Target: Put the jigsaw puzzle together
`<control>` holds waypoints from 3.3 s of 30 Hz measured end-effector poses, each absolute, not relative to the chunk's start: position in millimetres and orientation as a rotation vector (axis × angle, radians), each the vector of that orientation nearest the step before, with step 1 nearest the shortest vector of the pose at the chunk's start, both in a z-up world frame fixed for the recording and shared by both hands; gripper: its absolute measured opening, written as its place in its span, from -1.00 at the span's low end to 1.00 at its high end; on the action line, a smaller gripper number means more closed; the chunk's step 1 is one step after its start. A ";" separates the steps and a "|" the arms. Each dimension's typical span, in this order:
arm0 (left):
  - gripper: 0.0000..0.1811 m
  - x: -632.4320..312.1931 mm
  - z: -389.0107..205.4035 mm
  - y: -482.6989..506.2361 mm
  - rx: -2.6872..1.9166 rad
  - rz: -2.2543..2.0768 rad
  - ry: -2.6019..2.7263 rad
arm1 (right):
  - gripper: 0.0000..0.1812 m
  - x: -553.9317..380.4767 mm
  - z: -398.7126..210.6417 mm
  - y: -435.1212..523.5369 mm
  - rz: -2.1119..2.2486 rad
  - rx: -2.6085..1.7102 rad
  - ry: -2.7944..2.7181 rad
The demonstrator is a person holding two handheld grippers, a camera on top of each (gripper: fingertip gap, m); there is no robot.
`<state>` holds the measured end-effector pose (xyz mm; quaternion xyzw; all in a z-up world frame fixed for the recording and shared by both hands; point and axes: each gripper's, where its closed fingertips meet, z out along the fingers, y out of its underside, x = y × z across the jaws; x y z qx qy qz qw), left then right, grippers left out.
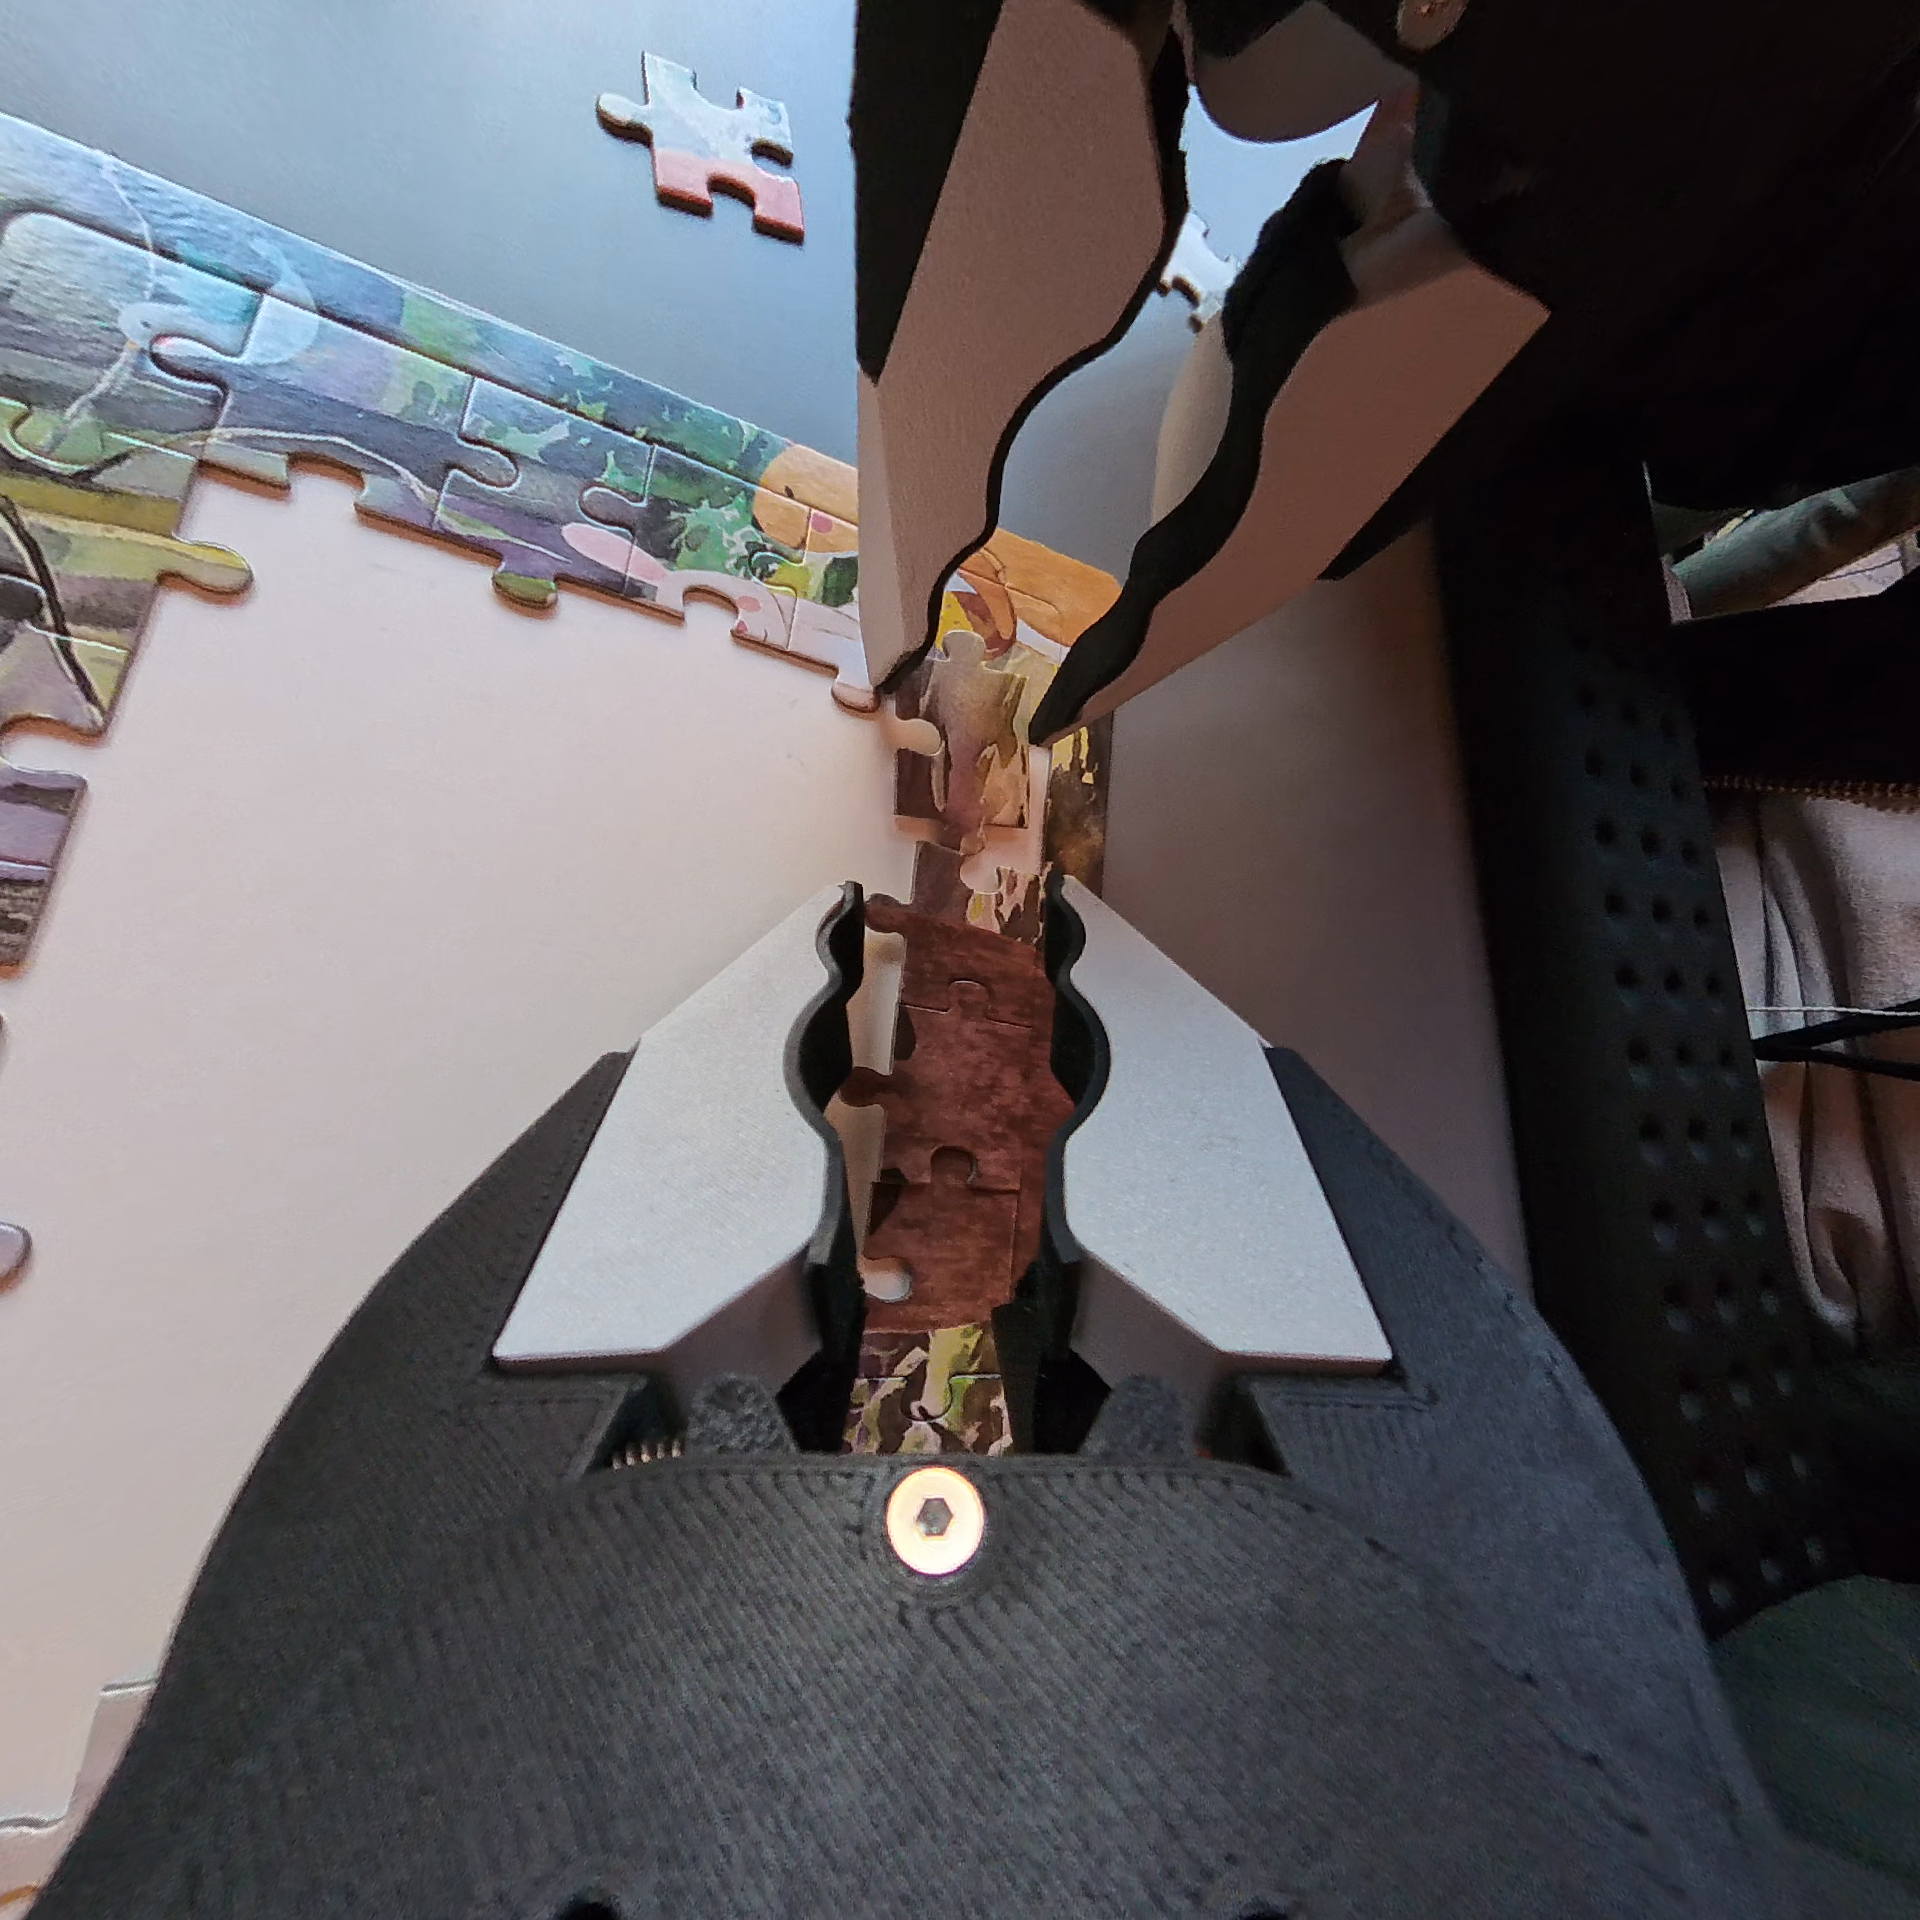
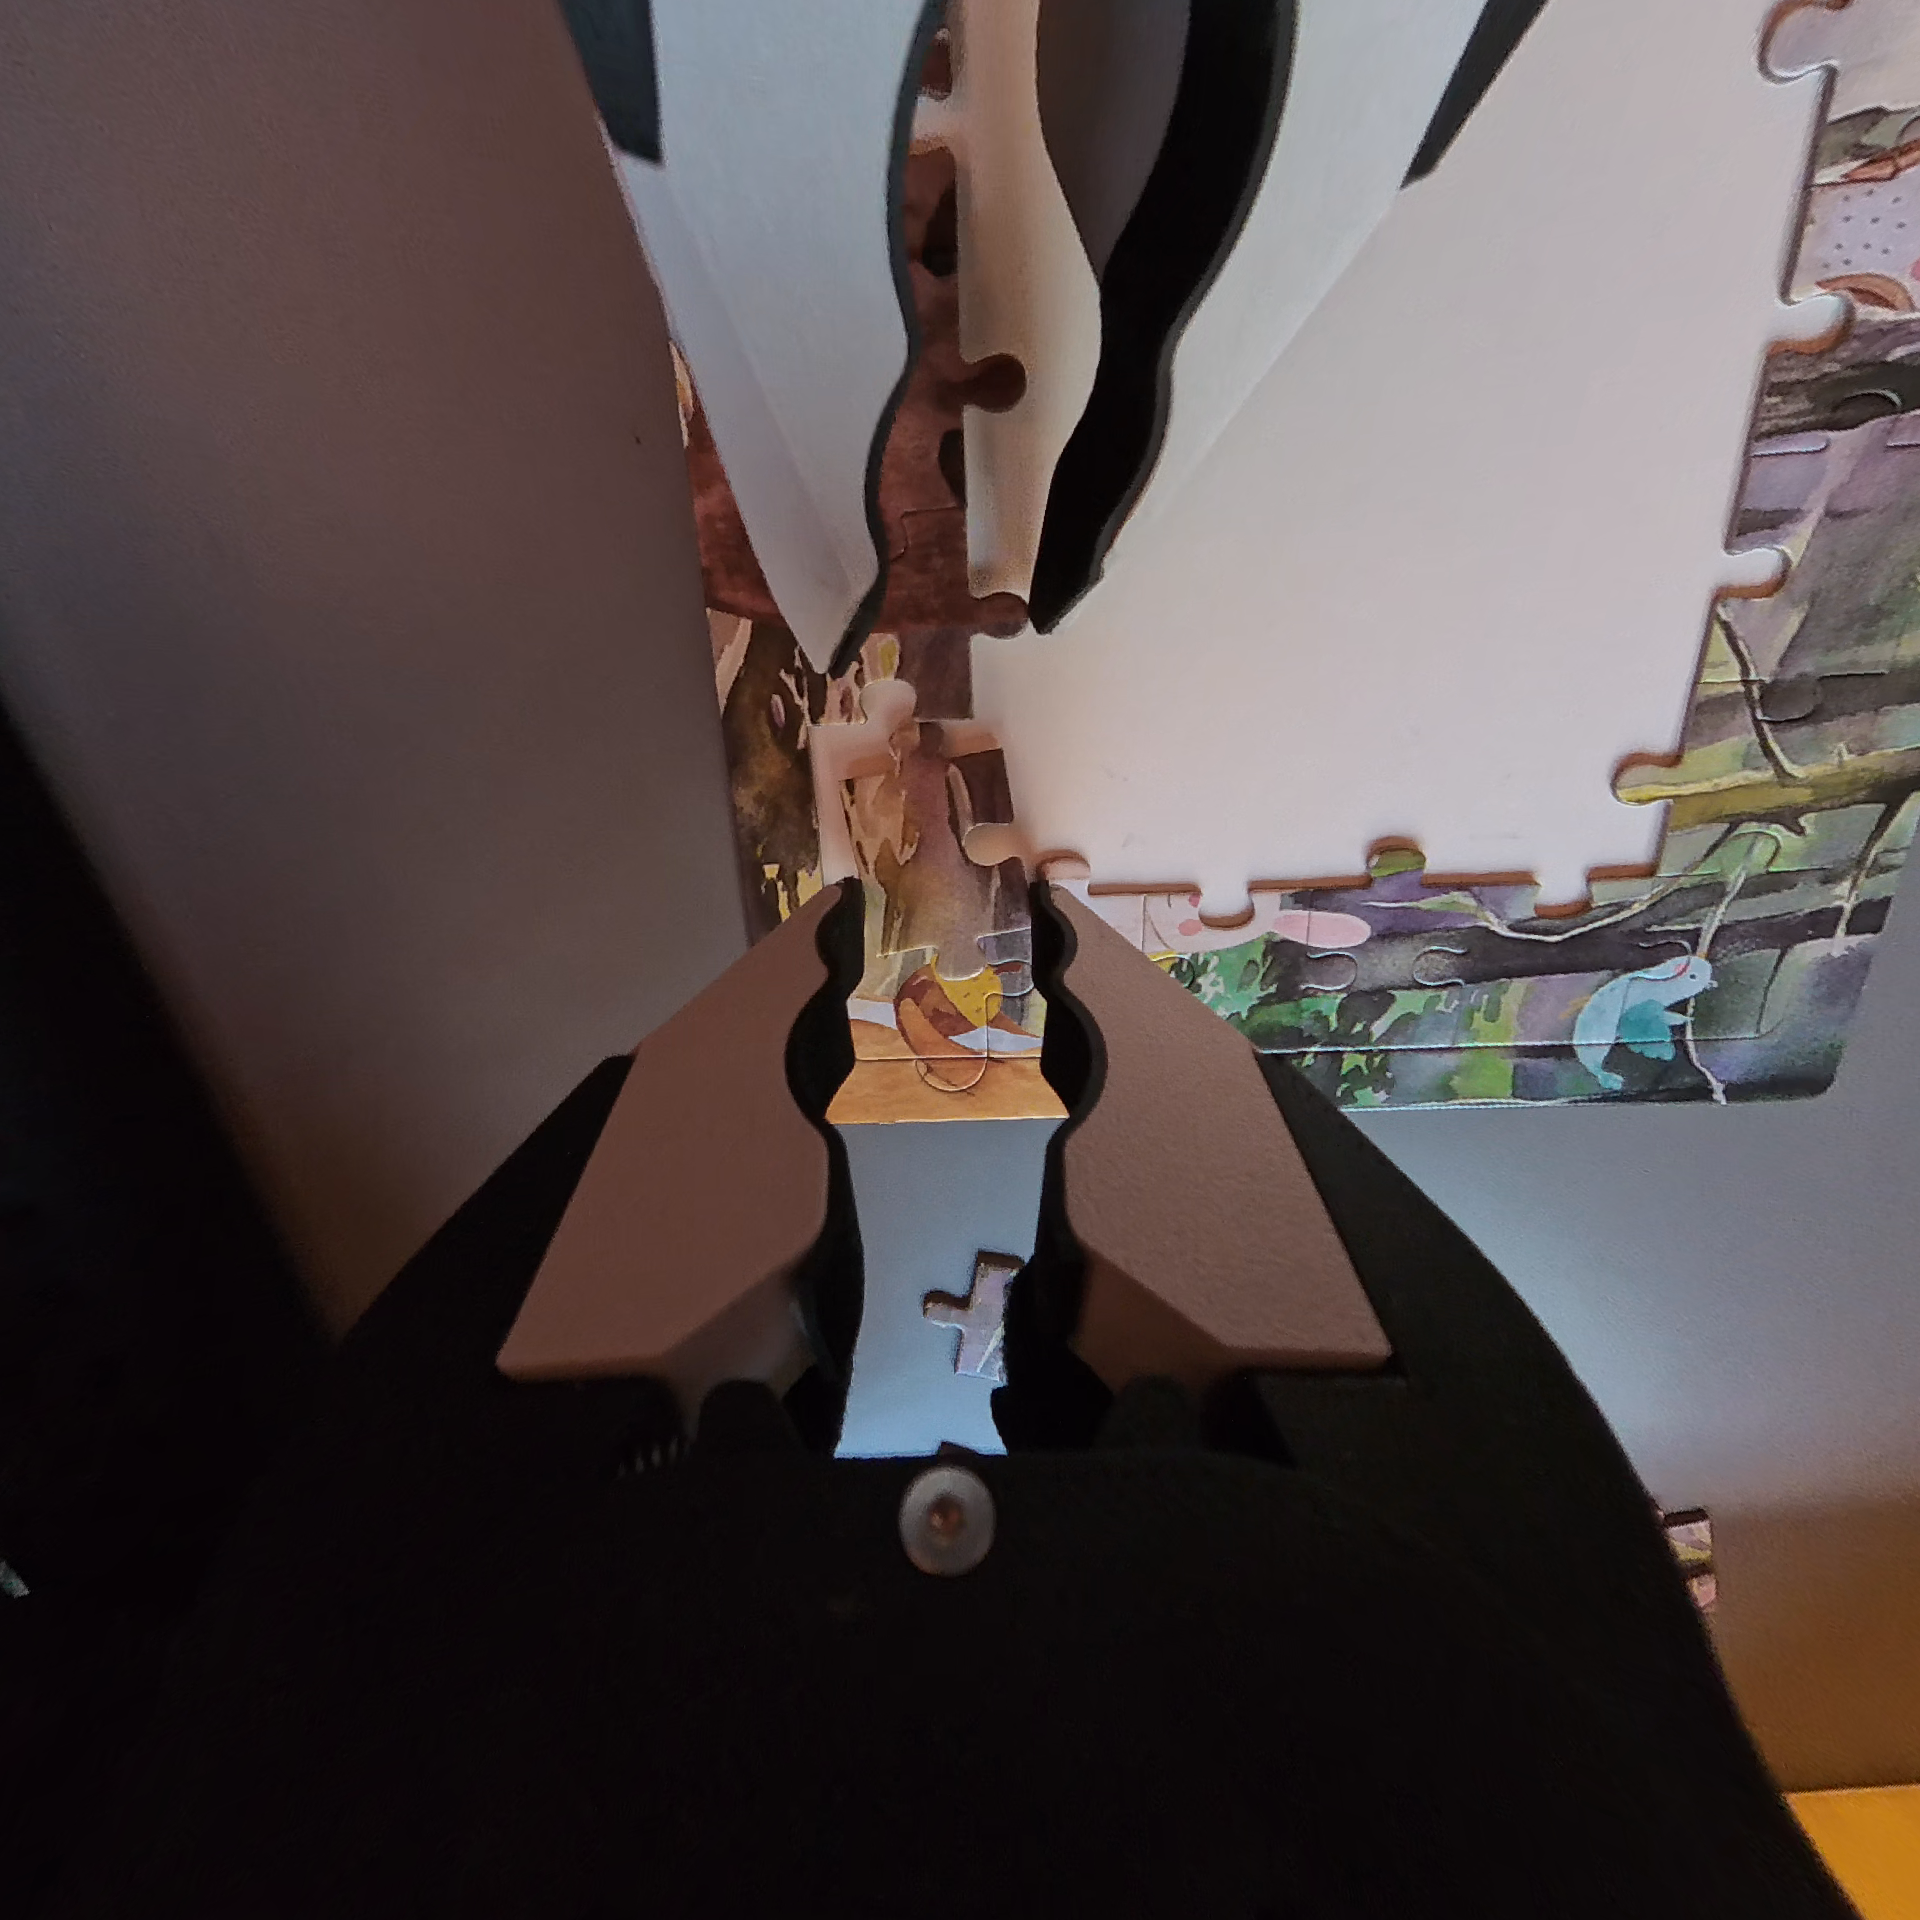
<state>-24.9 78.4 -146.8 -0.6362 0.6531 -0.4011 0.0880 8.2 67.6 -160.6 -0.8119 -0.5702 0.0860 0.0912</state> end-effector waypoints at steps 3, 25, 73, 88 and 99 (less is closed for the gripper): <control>-0.64 -25.8 -148.6 77.9 -1.900 -1.187 1.952 | -0.65 7.4 -160.3 67.9 0.242 -2.419 -1.694; -0.65 -29.6 -145.7 70.0 -1.897 -1.204 1.983 | -0.65 0.7 -160.0 60.8 0.316 -2.480 -1.688; -0.42 -58.3 -156.9 53.7 -1.689 -0.555 1.850 | -0.97 -0.4 -148.3 53.4 0.396 -2.095 -1.457; -0.46 -48.5 -156.9 45.7 -1.674 -0.682 1.814 | -0.91 7.6 -158.0 55.3 0.475 -2.090 -1.447; -0.50 -48.7 -156.9 48.1 -1.676 -0.687 1.798 | -0.95 -1.0 -159.3 50.4 0.585 -2.104 -1.427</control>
